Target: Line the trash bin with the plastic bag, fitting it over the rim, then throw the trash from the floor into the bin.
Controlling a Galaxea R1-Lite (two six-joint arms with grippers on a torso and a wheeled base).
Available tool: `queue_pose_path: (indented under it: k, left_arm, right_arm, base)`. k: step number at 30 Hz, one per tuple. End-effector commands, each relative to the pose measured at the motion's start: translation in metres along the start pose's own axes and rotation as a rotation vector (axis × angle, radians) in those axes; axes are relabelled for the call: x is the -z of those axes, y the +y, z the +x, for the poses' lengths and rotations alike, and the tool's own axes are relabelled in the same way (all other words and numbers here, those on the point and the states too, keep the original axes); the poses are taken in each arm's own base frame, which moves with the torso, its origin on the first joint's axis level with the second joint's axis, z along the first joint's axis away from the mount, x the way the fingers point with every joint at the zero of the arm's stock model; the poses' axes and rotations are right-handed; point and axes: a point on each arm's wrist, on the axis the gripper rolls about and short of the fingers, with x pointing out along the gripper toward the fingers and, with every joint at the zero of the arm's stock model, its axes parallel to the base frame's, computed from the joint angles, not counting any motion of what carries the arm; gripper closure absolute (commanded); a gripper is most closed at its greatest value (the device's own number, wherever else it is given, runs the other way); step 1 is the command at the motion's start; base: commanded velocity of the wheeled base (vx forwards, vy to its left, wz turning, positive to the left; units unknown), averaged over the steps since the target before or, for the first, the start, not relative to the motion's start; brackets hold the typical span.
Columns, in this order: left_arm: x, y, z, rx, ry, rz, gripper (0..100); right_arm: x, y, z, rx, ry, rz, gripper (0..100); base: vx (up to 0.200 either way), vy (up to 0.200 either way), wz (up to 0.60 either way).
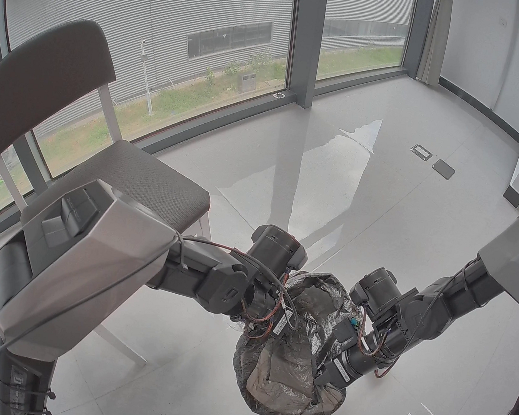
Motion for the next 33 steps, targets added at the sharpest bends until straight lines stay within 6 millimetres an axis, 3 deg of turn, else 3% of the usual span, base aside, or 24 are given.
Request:
queue_pose_path:
  k: [1,17,27,33]
  left_arm:
    - [-0.005,0.002,-0.011,0.0,-0.01,-0.006,100]
    - [-0.004,-0.002,0.014,0.0,0.013,-0.004,100]
    - [-0.008,0.0,0.009,-0.001,-0.005,-0.013,100]
    - [-0.009,0.0,0.011,0.0,-0.013,-0.017,100]
  right_arm:
    - [-0.011,-0.004,0.001,-0.001,0.003,0.005,100]
    - [-0.008,-0.003,0.002,0.01,0.02,0.004,100]
    - [-0.004,-0.004,0.003,0.007,0.027,0.005,100]
    - [-0.012,-0.002,-0.013,0.015,-0.048,-0.016,100]
  base:
    - [0.0,0.0,0.0]
    - [0.0,0.0,0.0]
    - [0.0,0.0,0.0]
    - [0.0,0.0,0.0]
